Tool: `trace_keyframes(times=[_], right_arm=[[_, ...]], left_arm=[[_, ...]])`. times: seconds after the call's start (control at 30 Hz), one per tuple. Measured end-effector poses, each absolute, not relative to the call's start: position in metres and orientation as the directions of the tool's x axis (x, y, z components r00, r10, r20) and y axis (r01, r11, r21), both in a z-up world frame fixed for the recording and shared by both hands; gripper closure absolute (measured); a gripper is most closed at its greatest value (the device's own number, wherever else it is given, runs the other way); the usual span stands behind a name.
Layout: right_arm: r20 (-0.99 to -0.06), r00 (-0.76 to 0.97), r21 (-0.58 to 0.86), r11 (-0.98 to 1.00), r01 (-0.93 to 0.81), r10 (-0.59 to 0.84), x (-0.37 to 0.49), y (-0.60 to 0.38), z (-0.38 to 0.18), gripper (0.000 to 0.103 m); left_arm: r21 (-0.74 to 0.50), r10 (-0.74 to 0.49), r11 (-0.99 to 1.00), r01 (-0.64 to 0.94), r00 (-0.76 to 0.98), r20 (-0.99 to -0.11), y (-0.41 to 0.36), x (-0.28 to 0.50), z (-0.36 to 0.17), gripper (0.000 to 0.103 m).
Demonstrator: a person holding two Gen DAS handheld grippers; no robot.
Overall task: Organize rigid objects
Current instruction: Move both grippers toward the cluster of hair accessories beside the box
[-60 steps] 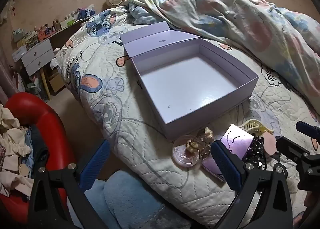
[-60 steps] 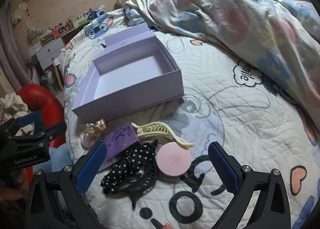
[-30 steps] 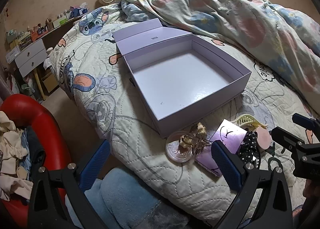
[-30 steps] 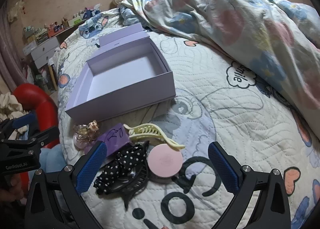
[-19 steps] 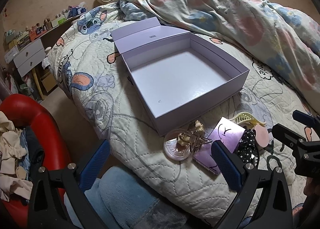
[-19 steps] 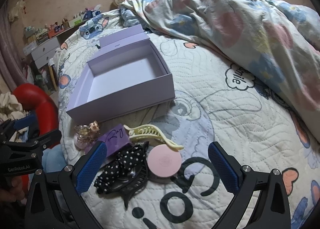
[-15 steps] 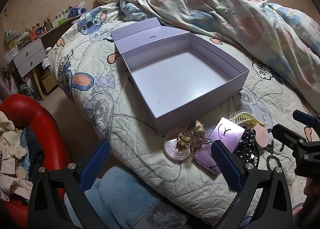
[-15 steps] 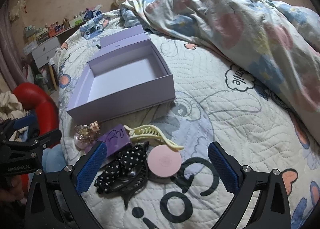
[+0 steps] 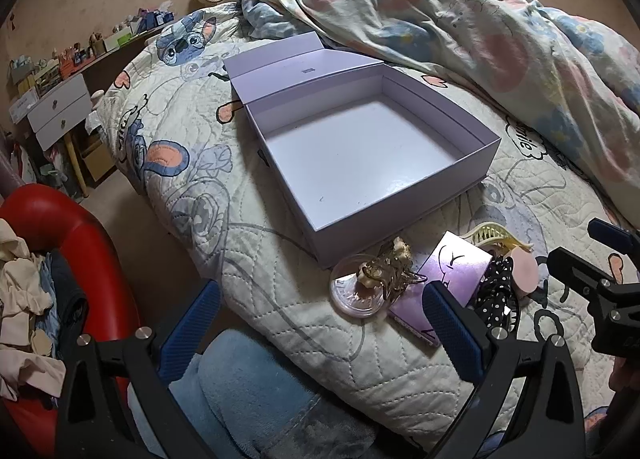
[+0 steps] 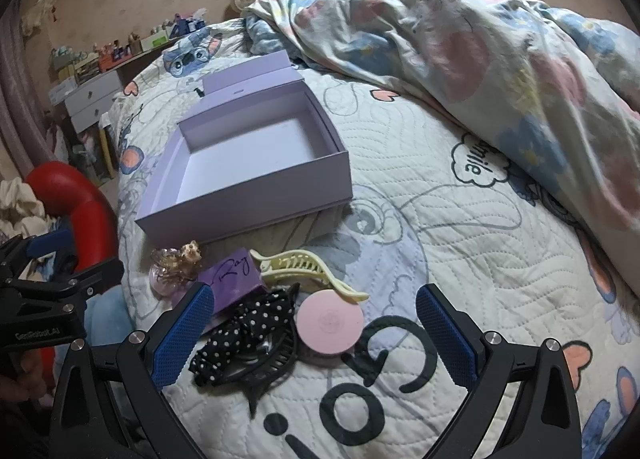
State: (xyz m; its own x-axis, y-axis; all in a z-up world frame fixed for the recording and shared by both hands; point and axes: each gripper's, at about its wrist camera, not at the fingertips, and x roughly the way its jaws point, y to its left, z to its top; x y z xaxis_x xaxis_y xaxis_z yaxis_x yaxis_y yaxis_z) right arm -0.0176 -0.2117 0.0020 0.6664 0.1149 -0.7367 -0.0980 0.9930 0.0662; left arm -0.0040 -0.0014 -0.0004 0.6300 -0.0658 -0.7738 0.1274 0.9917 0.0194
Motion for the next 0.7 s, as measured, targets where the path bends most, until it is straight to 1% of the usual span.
trace_keyframes(times=[0.47,0.7], right_arm=[[-0.733,0.67,0.058,0.992,-0.109,0.117,-0.0205,-0.2119,0.003,0.0],[-0.724,0.676,0.078,0.989,-0.123,0.141,-0.0242,-0.2148,0.0038,0.0]], left_arm=[[0.012,-0.065,0.993,0.118,0.627,-0.777,0.0021,-0.0063,-0.0026,0.0],[-0.016,-0.091,0.992,0.124,0.624,-0.776,0.0046,-0.0078,-0.0047,0.0]])
